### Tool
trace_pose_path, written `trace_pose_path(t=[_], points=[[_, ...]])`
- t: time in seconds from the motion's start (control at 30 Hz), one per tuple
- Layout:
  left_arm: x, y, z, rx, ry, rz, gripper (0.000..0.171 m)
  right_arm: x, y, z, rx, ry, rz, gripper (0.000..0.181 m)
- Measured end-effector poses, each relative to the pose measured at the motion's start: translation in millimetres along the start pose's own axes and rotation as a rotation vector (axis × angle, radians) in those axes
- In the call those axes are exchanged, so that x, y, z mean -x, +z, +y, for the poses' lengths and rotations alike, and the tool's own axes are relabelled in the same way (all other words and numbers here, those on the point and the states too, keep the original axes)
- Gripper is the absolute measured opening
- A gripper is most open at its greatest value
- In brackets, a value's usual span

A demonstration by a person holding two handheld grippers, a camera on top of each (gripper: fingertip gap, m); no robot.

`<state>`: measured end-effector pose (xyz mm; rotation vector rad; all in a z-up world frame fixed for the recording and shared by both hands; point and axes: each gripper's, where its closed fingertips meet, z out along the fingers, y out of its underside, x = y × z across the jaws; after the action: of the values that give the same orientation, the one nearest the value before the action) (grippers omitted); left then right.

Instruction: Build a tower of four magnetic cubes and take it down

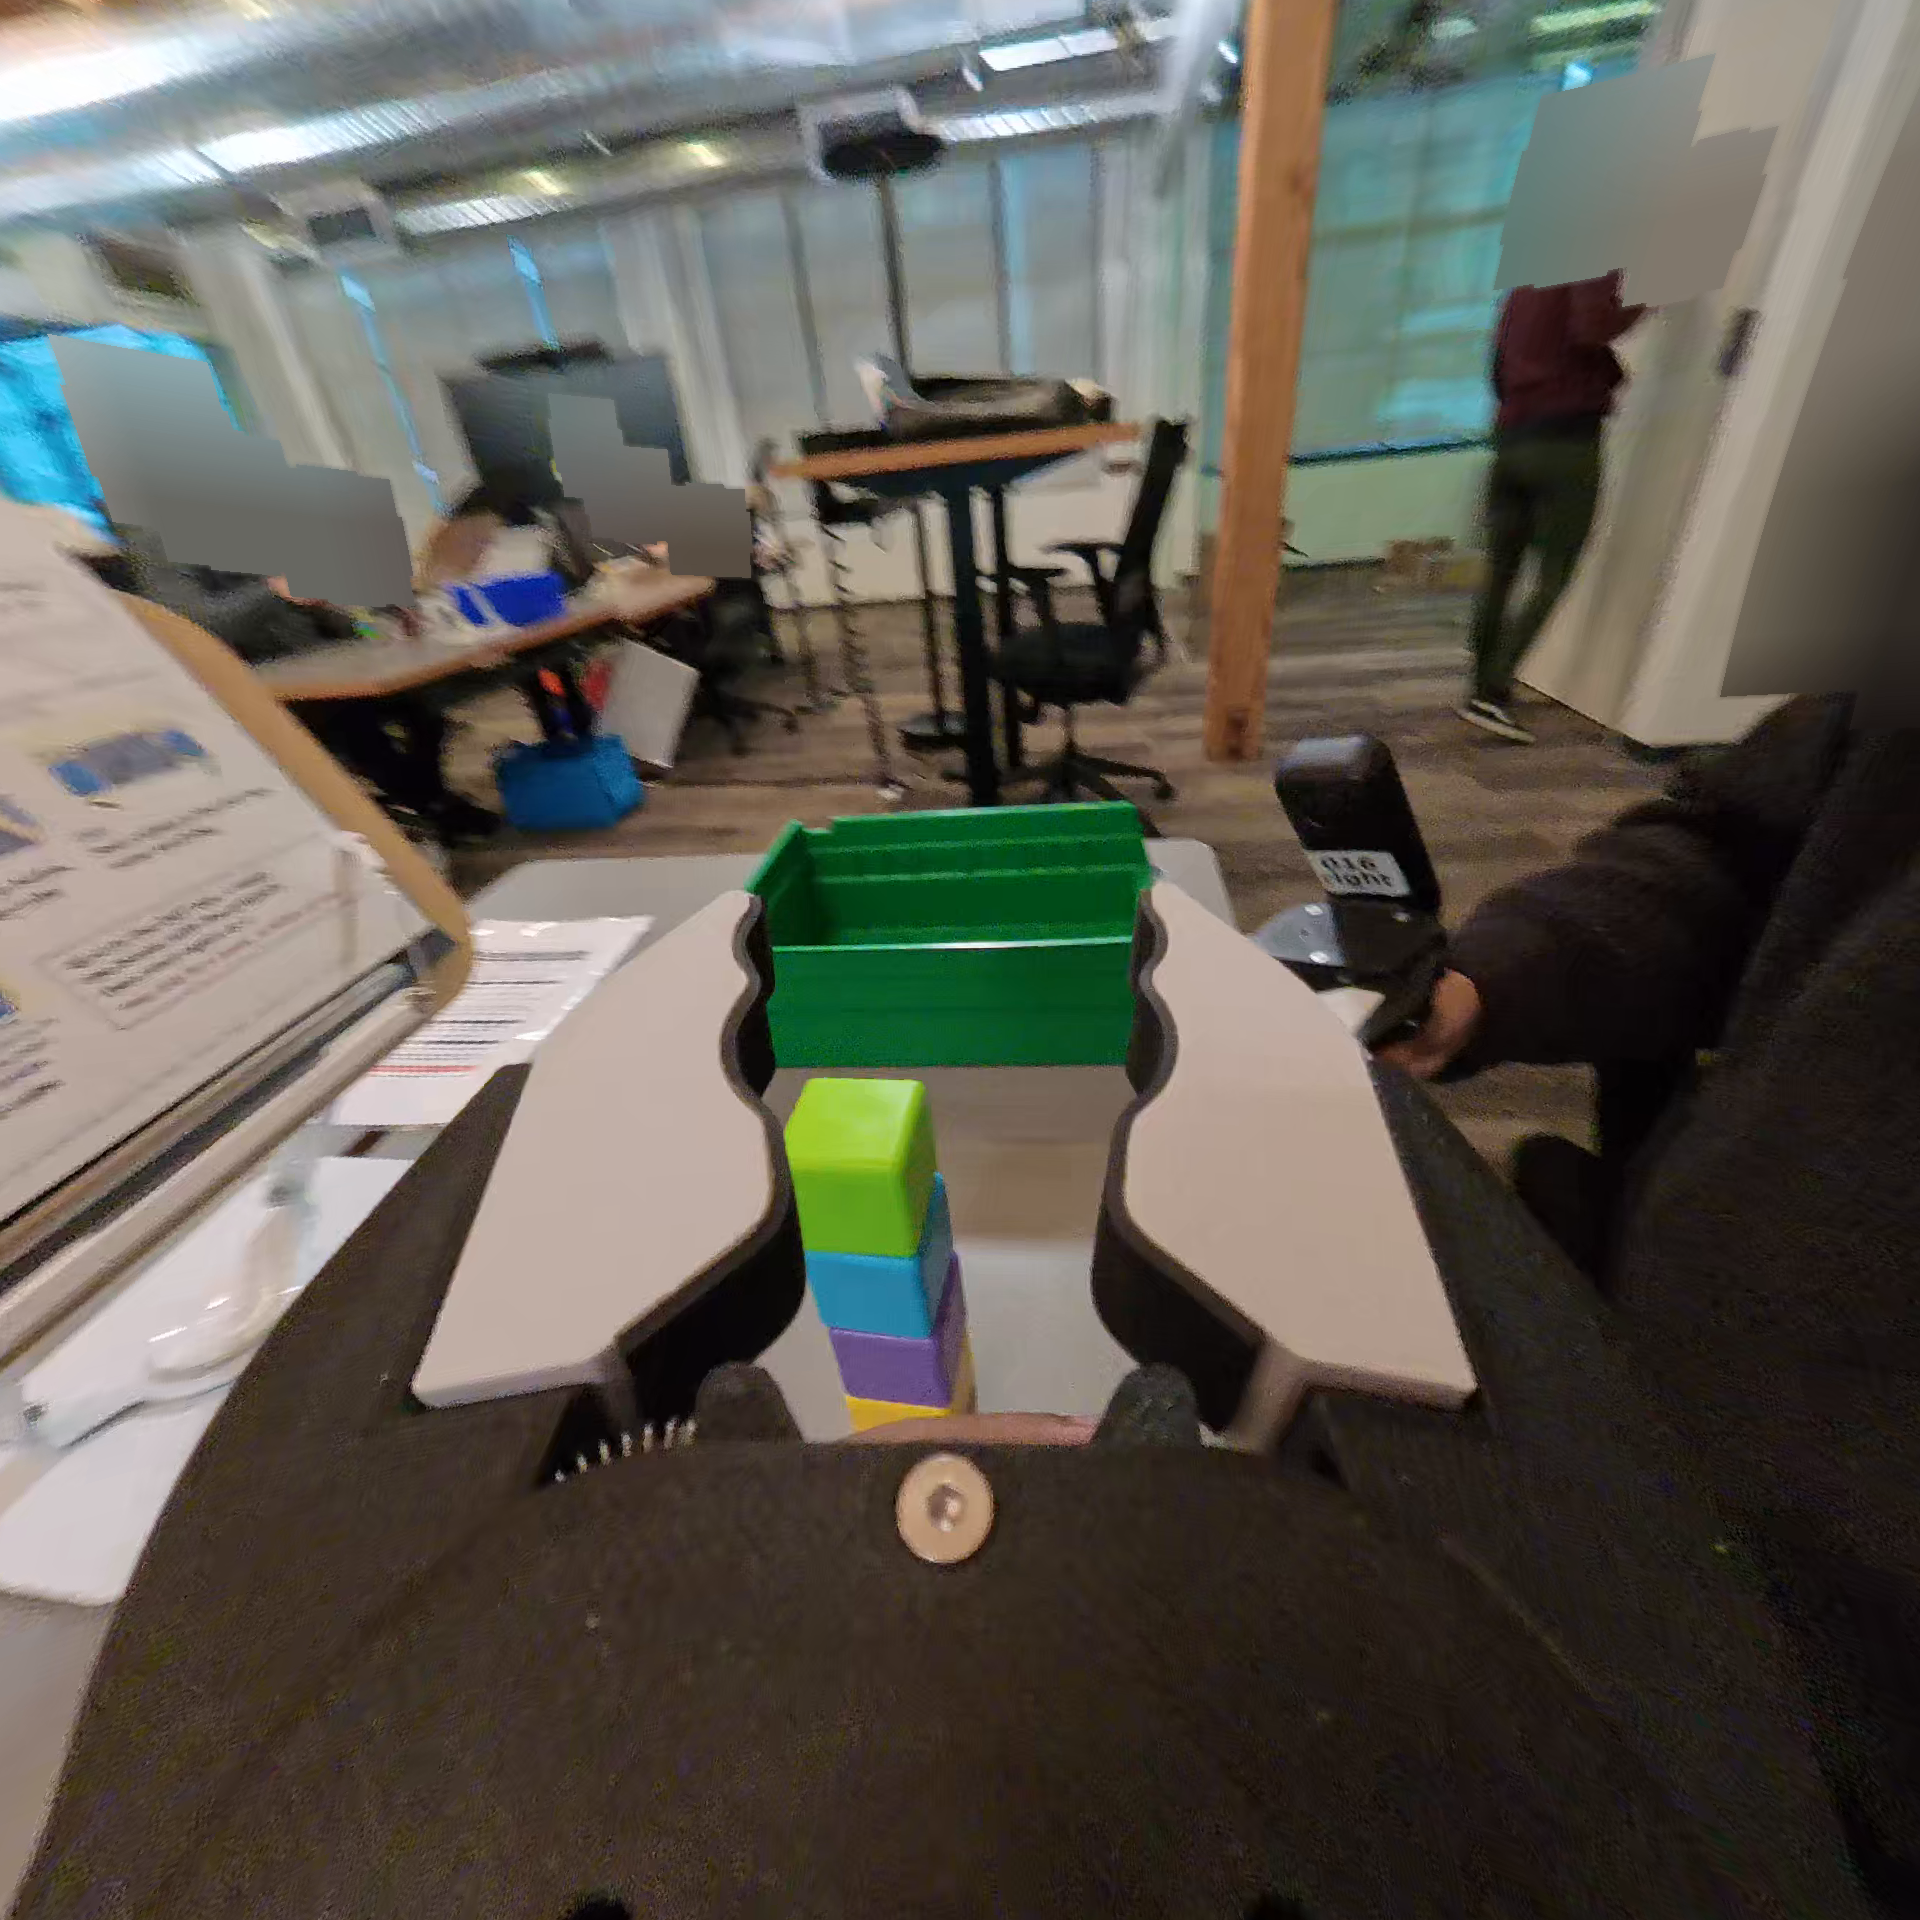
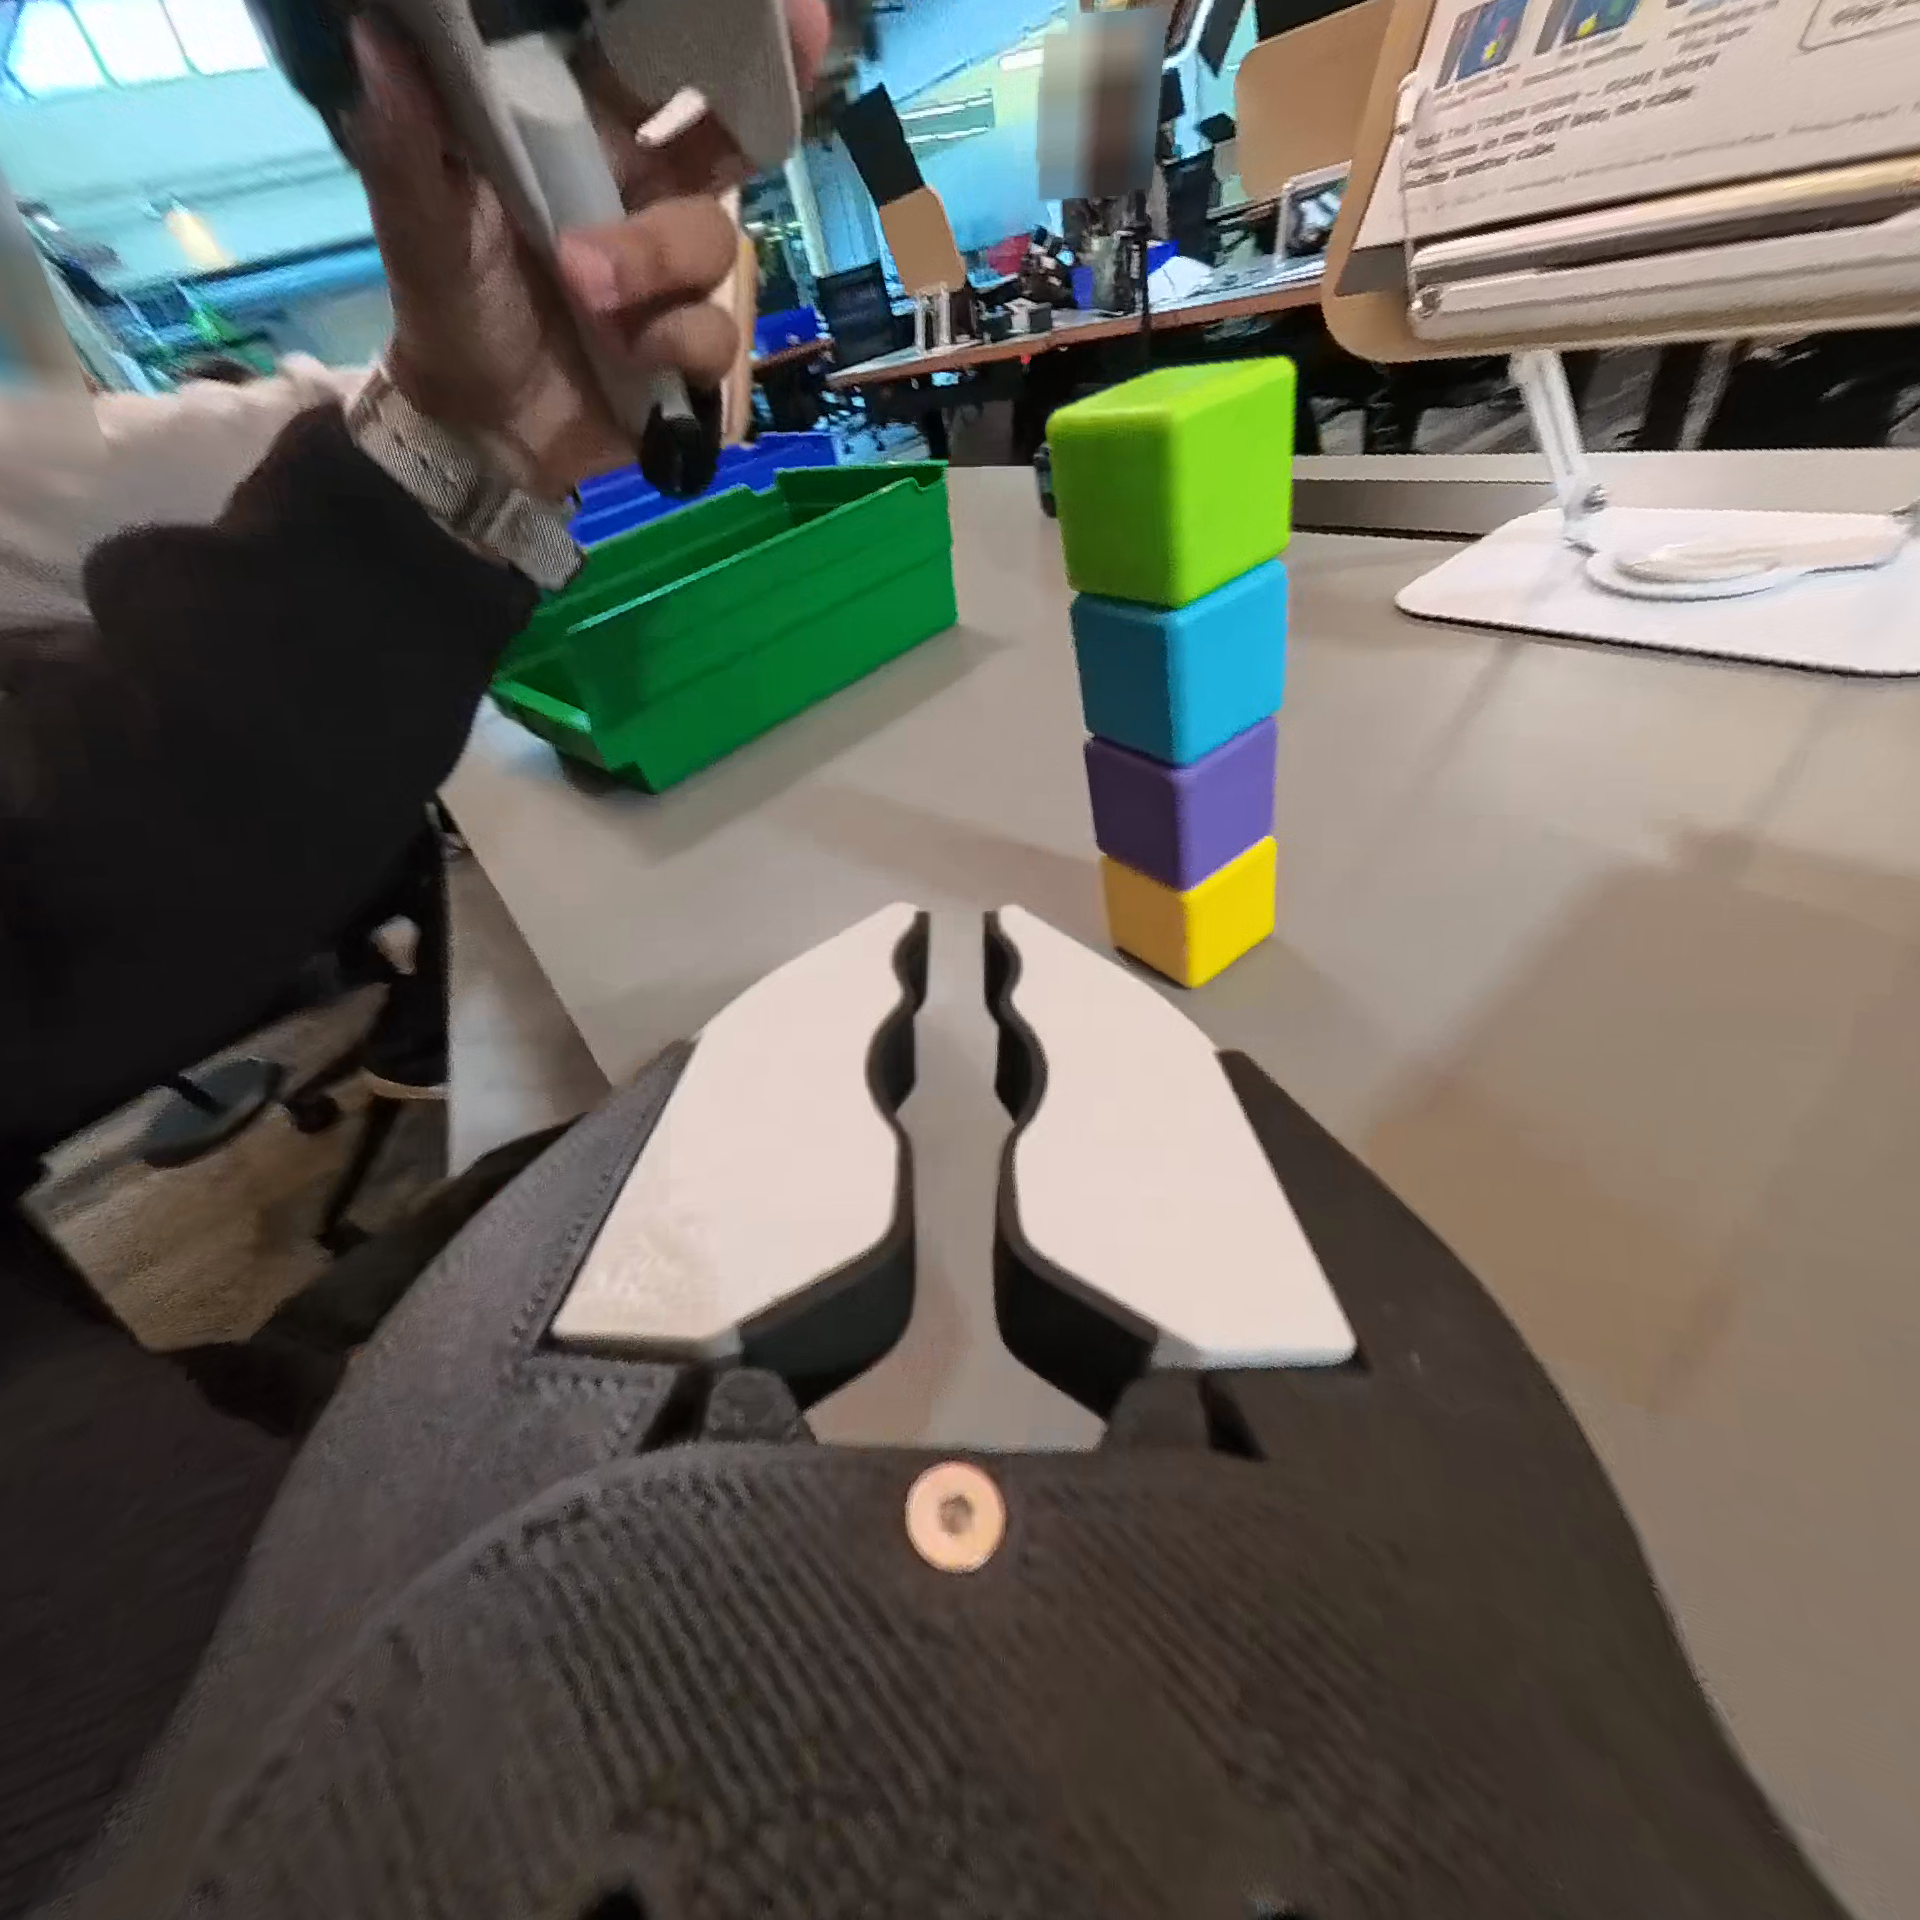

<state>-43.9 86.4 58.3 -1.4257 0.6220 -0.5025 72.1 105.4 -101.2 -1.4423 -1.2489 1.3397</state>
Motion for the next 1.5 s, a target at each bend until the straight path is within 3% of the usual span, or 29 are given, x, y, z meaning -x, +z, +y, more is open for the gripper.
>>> trace_pose_path(t=[0.13, 0.2, 0.33, 0.43, 0.6, 0.93, 1.13, 1.27, 1.33, 1.43, 1.5], points=[[15, -20, 9, -0.11, 0.081, -0.307, 0.069, 10, 18, -1, 0.017, 0.07, -0.092, 0.03], [16, -23, 27, -0.157, 0.111, -0.381, 0.065, 13, 26, -2, 0.023, 0.068, -0.113, 0.033], [16, -7, 127, 0.112, -0.005, -0.379, 0.075, 14, 38, -7, 0.009, 0.041, -0.131, 0.033], [12, -1, 160, 0.169, -0.071, -0.39, 0.083, 18, 44, -8, 0.013, 0.067, -0.163, 0.033], [-5, 9, 168, 0.197, -0.214, -0.253, 0.074, 24, 48, -2, 0.046, 0.12, -0.208, 0.036], [11, 35, 184, 0.187, -0.173, -0.143, 0.077, 36, 31, 28, 0.232, 0.487, -0.333, 0.075], [30, 48, 176, 0.122, -0.136, -0.081, 0.073, 22, 8, 46, 0.268, 0.37, -0.191, 0.076], [24, 50, 169, 0.074, -0.145, 0.022, 0.074, 19, -2, 53, 0.249, 0.316, -0.131, 0.072], [19, 43, 170, 0.048, -0.173, 0.05, 0.076, 27, -4, 47, 0.191, 0.327, -0.176, 0.071], [24, 21, 152, -0.137, -0.239, 0.009, 0.069, 40, -6, 42, 0.144, 0.322, -0.243, 0.073], [28, 17, 155, -0.093, -0.191, -0.011, 0.07, 44, -4, 41, 0.124, 0.317, -0.256, 0.073]])
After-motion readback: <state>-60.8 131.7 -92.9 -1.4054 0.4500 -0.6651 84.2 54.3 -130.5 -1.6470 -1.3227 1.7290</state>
